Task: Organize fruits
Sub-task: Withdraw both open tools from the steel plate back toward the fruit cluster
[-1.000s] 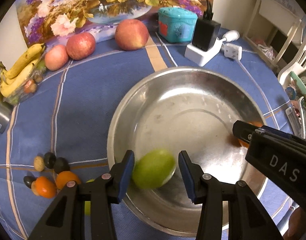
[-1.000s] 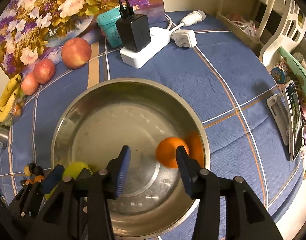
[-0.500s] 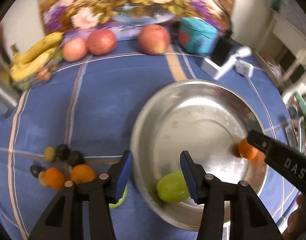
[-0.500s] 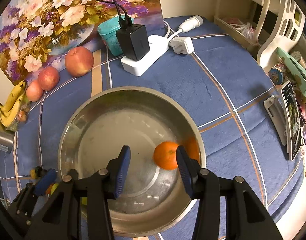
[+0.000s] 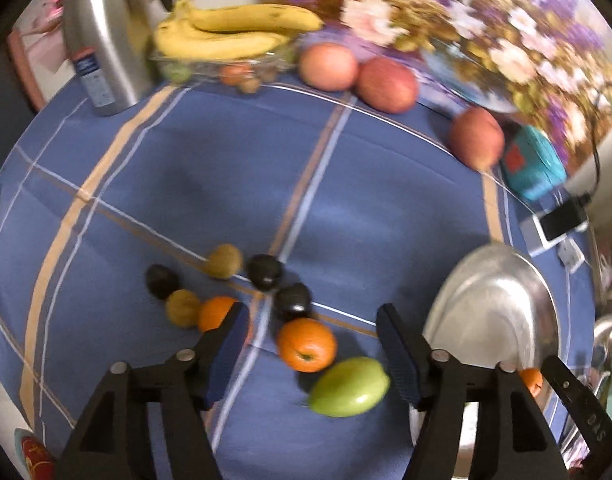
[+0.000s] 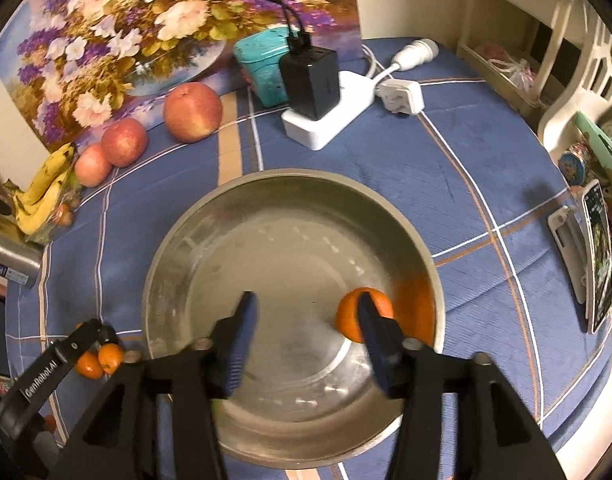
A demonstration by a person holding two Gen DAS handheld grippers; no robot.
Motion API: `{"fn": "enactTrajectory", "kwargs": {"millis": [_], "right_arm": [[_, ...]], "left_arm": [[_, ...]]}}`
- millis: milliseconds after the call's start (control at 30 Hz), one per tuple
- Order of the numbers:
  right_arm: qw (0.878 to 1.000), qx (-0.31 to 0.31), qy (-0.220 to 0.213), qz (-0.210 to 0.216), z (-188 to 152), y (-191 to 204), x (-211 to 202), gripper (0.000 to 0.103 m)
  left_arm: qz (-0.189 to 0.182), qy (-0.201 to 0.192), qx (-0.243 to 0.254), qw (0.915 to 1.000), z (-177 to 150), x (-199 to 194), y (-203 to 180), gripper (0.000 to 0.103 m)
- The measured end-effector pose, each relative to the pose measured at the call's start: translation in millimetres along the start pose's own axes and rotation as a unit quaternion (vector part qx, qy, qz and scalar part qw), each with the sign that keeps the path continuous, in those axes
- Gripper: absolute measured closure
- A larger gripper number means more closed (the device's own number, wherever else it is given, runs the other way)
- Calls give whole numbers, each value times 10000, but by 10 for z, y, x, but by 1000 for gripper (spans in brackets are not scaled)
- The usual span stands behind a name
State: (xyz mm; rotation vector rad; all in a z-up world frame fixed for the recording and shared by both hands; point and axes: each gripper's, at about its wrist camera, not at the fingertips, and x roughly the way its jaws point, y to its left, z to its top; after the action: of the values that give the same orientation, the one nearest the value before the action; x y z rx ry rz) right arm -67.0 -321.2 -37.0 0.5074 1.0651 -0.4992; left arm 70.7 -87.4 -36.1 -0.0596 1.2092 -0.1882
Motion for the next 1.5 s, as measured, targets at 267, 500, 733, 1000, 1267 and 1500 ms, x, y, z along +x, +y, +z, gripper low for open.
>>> {"fn": "enactTrajectory", "kwargs": {"millis": [267,500,733,1000,1267,1500], "right_arm": [[9999,-129,-27,-37,4,31,-7,27],[9995,-281,-6,-126,-3,85,-4,26],[9992,-323,-16,-216,-18,106,3,14],[9995,-305,-47,-75,-50,147,-13,13],[9992,-362,-156,82,-102,295,-70,12],[9985,-394,-131,364,-125,459,-84,12]], "left_arm": [[358,-87,-149,9992,13,-7,181,3],[480,-105,-192,9986,9,-49,361,0],[495,-159,-202,9984,10,-108,535,0],[582,-325,-191,9976,6,-192,759,0],[335,-416,-317,9981,36,-207,877,0],[179,-386,-193,9989,57,-157,864,0]]}}
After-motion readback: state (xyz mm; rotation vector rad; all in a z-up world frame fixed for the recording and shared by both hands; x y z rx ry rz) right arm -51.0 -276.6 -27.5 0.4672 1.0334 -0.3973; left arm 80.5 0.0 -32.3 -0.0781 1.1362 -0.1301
